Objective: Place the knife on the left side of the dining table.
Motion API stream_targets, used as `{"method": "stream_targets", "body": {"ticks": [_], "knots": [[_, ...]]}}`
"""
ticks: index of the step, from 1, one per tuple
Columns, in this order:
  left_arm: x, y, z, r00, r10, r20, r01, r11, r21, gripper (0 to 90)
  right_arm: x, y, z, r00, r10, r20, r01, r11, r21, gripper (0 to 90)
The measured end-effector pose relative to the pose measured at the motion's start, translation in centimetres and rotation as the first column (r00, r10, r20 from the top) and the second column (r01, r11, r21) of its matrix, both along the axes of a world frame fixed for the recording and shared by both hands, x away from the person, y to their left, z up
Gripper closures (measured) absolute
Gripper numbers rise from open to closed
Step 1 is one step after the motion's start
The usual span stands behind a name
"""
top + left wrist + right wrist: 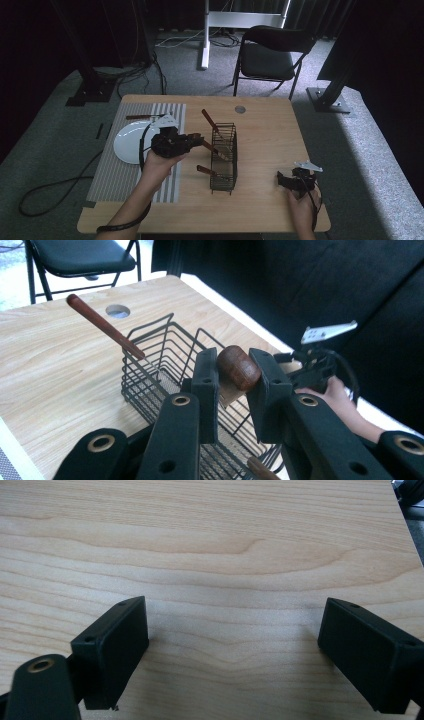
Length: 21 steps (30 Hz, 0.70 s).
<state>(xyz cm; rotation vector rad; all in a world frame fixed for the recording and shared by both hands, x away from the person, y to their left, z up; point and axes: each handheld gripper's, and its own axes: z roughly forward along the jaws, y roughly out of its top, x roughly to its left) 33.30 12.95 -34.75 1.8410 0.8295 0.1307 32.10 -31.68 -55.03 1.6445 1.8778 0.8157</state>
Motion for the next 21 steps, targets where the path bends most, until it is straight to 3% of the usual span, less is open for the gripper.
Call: {"method": "stream_targets", "body": {"ticks": [3,9,21], "knots": [[-0.3,0.6,0.7,0.9999,0.009,0.012,-0.009,1.0,0.002,76.1,0.0,0.0,0.0,1.0,0.0,0.0,0.0,1.0,0.0,12.0],[-0.9,1.9,2.1,0.9993,0.032,0.02,-0.031,0.9985,-0.046,76.2,0.0,0.0,0.0,1.0,0.0,0.0,0.0,1.0,0.0,11.9],[-2.6,5.0,4.3,0.9943,0.084,0.066,-0.08,0.9955,-0.051,76.6,0.0,0.0,0.0,1.0,0.0,-0.001,0.0,1.0,0.001,12.0]]}}
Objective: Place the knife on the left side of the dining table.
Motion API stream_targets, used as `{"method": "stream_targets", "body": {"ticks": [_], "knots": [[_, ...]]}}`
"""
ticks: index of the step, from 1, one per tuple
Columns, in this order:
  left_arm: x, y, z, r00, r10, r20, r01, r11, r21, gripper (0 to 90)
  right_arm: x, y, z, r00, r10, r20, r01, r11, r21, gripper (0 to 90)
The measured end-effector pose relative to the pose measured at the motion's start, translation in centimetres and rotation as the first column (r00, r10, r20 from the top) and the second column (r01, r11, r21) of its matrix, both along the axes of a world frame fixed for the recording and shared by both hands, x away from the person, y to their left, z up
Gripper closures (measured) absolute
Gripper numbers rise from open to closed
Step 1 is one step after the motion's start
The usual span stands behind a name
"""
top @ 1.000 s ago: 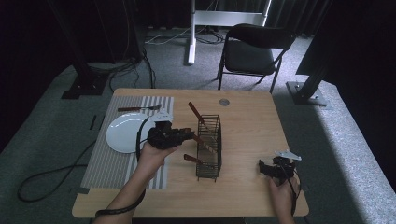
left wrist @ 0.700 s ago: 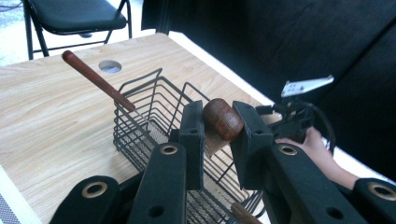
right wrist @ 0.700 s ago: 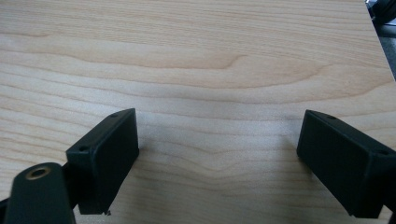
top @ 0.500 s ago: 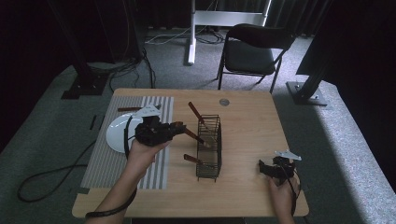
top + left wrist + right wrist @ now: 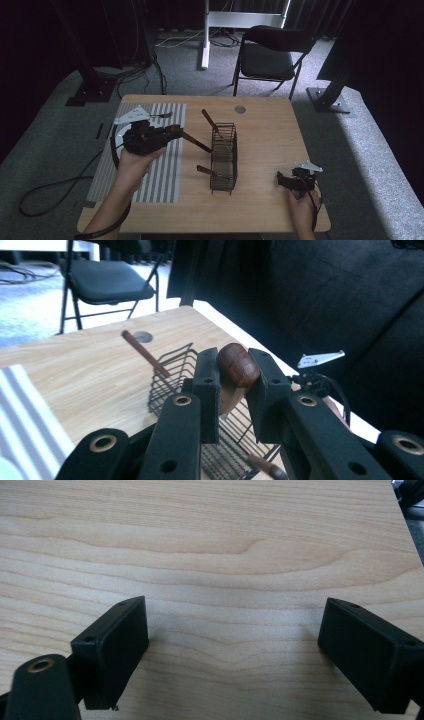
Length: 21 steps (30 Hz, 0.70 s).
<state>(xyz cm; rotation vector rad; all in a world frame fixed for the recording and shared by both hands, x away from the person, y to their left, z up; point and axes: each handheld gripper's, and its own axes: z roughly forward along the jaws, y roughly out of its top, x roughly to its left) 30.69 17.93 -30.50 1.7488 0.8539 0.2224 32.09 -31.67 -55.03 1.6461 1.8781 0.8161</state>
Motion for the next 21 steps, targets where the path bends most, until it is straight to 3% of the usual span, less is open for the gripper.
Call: {"method": "stream_targets", "body": {"ticks": [10,15,21], "knots": [[-1.2,2.8,-0.2,0.9986,0.052,0.005,-0.052,0.9986,0.01,76.7,0.0,0.0,0.0,1.0,0.0,0.0,0.0,1.0,0.0,12.0],[-1.6,4.0,-1.8,0.9964,0.085,-0.001,-0.084,0.9958,0.035,76.6,0.0,0.0,0.0,1.0,-0.001,0.0,0.001,1.0,0.001,12.0],[-1.7,5.8,-4.3,0.9917,0.118,-0.051,-0.115,0.9918,0.056,76.7,0.0,0.0,0.0,1.0,0.0,0.001,0.0,1.0,-0.001,12.0]]}}
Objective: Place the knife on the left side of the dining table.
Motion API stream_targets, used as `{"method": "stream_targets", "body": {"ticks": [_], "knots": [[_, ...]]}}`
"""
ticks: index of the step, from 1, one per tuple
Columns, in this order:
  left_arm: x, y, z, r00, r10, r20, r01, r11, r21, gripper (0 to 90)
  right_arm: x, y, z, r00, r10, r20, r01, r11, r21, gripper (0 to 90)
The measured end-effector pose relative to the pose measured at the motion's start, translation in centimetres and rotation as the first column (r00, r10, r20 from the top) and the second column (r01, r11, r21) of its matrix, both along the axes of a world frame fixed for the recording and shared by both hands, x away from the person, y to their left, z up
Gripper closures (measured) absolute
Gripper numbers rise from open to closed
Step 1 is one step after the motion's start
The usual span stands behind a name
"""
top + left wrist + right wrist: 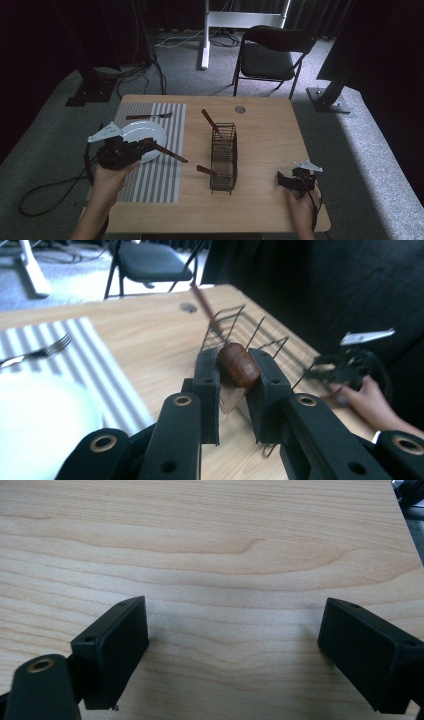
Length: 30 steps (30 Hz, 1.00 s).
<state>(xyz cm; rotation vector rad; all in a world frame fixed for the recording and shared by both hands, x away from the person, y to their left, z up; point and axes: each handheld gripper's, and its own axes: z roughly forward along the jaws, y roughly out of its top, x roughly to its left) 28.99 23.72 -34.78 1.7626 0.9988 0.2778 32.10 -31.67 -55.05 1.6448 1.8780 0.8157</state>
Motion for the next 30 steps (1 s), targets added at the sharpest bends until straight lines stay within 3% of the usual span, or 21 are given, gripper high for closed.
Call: {"method": "stream_targets", "body": {"ticks": [11,16,24,30], "knots": [[-0.3,2.4,-3.1,0.997,0.049,-0.061,-0.047,0.9985,0.029,76.7,0.0,0.0,0.0,1.0,0.0,0.0,0.0,1.0,0.0,12.0],[-0.1,3.5,-4.9,0.9919,0.08,-0.099,-0.078,0.9966,0.025,76.7,0.0,0.0,0.0,1.0,0.0,0.0,0.0,1.0,0.0,12.0],[0.3,4.2,-6.5,0.9851,0.114,-0.129,-0.11,0.9933,0.037,76.6,0.0,0.0,0.0,1.0,-0.001,0.0,0.001,1.0,0.0,12.0],[0.1,5.1,-7.0,0.9787,0.123,-0.164,-0.122,0.9924,0.016,76.6,0.0,0.0,0.0,1.0,0.0,-0.001,0.0,1.0,-0.001,12.0]]}}
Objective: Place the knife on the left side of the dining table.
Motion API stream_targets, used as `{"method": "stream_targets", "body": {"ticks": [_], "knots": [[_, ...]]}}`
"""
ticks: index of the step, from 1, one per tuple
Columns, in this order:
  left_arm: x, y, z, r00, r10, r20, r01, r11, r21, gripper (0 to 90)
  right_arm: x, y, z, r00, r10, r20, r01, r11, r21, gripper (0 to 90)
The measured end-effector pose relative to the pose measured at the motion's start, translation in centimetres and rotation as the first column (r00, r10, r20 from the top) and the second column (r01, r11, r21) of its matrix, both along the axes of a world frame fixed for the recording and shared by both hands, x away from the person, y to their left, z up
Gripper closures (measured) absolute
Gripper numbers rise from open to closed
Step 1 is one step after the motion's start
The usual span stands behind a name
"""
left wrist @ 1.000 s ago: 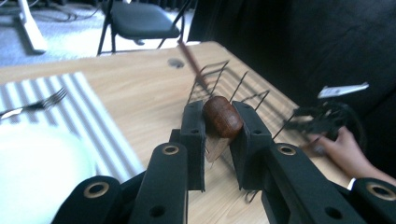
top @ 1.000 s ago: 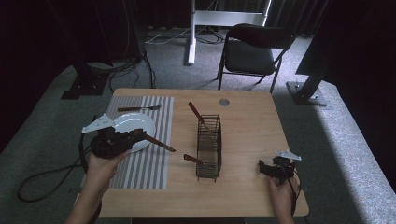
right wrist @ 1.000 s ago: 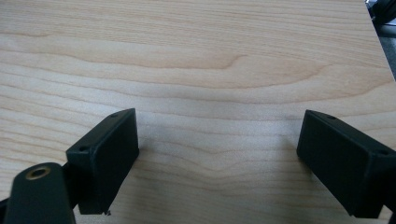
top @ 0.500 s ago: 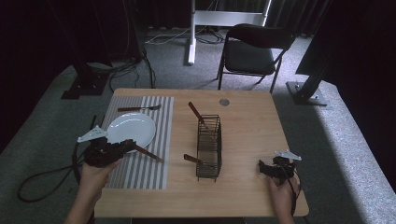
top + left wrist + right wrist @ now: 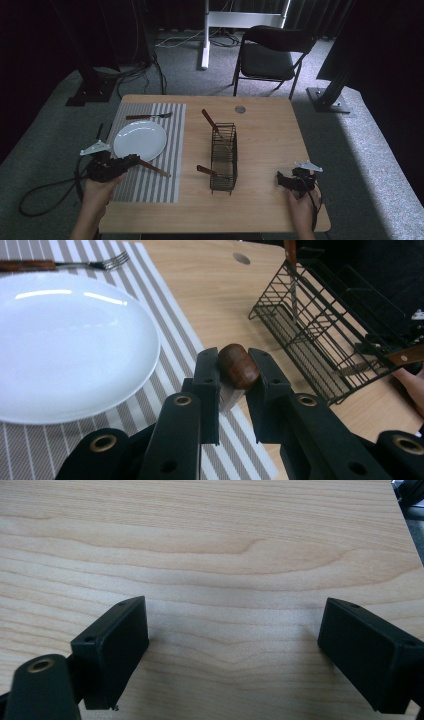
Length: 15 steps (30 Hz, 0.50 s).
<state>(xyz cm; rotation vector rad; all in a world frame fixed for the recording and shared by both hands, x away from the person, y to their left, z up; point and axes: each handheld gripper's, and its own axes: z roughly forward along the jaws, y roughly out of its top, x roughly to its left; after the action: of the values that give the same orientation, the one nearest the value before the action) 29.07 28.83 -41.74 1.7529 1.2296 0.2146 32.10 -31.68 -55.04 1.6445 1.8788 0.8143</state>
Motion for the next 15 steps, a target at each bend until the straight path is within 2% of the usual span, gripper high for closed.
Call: {"method": "stream_targets", "body": {"ticks": [5,6,7,8,9,10,12,15], "knots": [[-0.4,1.2,-0.8,0.999,0.029,-0.034,-0.029,0.9995,-0.012,78.1,0.0,0.0,0.0,1.0,0.0,0.0,0.0,1.0,0.0,12.0],[-0.4,1.8,-1.2,0.9982,0.033,-0.05,-0.035,0.9988,-0.034,78.1,0.0,0.0,0.0,1.0,0.0,0.0,0.0,1.0,0.0,12.0],[-0.4,1.8,-1.2,0.9982,0.033,-0.05,-0.035,0.9988,-0.034,78.0,0.0,0.0,0.0,1.0,0.0,0.0,0.0,1.0,0.0,12.0],[-0.4,2.6,-1.8,0.9963,0.042,-0.074,-0.047,0.9969,-0.064,77.8,0.0,0.0,0.0,1.0,0.0,0.0,0.0,1.0,0.0,12.0],[-0.4,2.6,-1.8,0.9963,0.042,-0.074,-0.047,0.9969,-0.064,77.7,0.0,0.0,0.0,1.0,-0.001,0.0,0.001,1.0,0.001,12.0],[-0.4,3.1,-2.2,0.9943,0.055,-0.091,-0.062,0.9954,-0.073,77.1,0.0,0.0,0.0,1.0,-0.001,-0.001,0.001,1.0,0.001,12.0],[-0.4,3.5,-2.6,0.9929,0.06,-0.103,-0.069,0.9936,-0.09,76.5,0.0,0.0,0.0,1.0,-0.001,0.0,0.001,1.0,0.001,12.0],[-0.5,3.8,-2.9,0.9917,0.067,-0.11,-0.078,0.9927,-0.093,75.3,0.0,0.0,0.0,1.0,-0.001,0.0,0.001,1.0,0.001,12.0]]}}
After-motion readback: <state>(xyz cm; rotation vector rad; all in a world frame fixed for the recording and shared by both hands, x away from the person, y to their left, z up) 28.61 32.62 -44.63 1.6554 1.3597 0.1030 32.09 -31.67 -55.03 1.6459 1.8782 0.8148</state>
